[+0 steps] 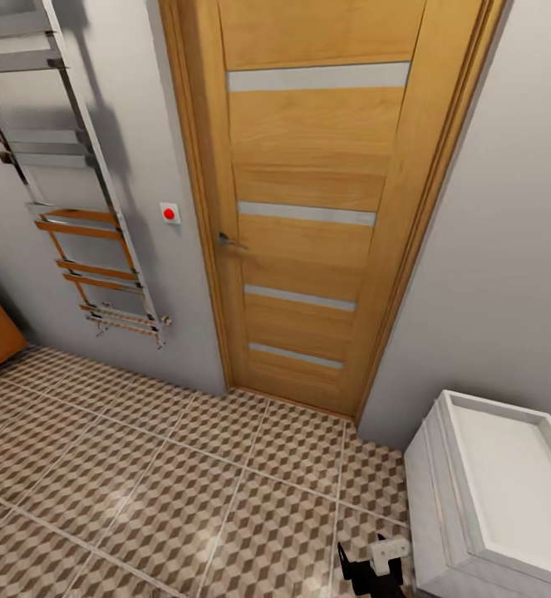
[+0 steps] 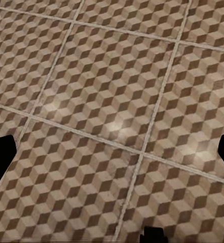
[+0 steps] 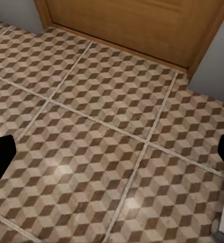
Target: Take the four mousetraps from the cabinet in the bathroom and place them on the bathroom floor. Make sure all four end up on the same floor surface, and ensure that at least two of them are either under or directly next to the same bathroom sink.
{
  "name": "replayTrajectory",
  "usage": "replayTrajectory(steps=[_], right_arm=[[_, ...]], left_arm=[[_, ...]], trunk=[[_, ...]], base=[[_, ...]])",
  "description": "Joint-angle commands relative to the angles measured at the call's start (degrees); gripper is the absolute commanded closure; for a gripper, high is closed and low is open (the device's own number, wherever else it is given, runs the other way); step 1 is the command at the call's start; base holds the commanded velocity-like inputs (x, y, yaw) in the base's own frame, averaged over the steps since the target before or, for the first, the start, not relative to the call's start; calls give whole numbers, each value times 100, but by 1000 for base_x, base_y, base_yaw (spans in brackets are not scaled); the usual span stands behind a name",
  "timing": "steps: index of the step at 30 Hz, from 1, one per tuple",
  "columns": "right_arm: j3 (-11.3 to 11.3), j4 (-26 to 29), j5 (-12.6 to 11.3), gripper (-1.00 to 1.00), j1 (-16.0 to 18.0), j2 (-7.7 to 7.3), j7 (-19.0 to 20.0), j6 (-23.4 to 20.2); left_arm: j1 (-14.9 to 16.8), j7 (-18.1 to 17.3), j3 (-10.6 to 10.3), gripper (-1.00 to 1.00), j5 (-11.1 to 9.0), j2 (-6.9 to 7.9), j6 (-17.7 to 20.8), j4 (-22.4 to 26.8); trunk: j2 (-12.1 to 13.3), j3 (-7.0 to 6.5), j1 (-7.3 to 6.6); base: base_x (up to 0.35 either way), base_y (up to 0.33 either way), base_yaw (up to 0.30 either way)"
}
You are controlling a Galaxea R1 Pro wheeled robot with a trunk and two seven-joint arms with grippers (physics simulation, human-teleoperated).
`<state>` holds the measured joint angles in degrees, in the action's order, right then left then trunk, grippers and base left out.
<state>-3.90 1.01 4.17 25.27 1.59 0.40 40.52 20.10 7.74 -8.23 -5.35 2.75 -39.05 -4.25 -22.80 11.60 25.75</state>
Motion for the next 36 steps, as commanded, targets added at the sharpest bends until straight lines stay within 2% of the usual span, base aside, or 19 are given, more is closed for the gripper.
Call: replayTrajectory(steps=[1,36], right_arm=[[-34,-5,-13,-100,4,-1,-4,18],[-32,-5,-13,-100,4,-1,-84,18]], left_arm=[[11,0,-51,-100,-54,-3,-34,-24],[11,0,-47,-100,-54,-3,-33,-24]], trunk=[[-12,15,3],[-12,140,3]], base=[[0,0,241],[0,0,241]])
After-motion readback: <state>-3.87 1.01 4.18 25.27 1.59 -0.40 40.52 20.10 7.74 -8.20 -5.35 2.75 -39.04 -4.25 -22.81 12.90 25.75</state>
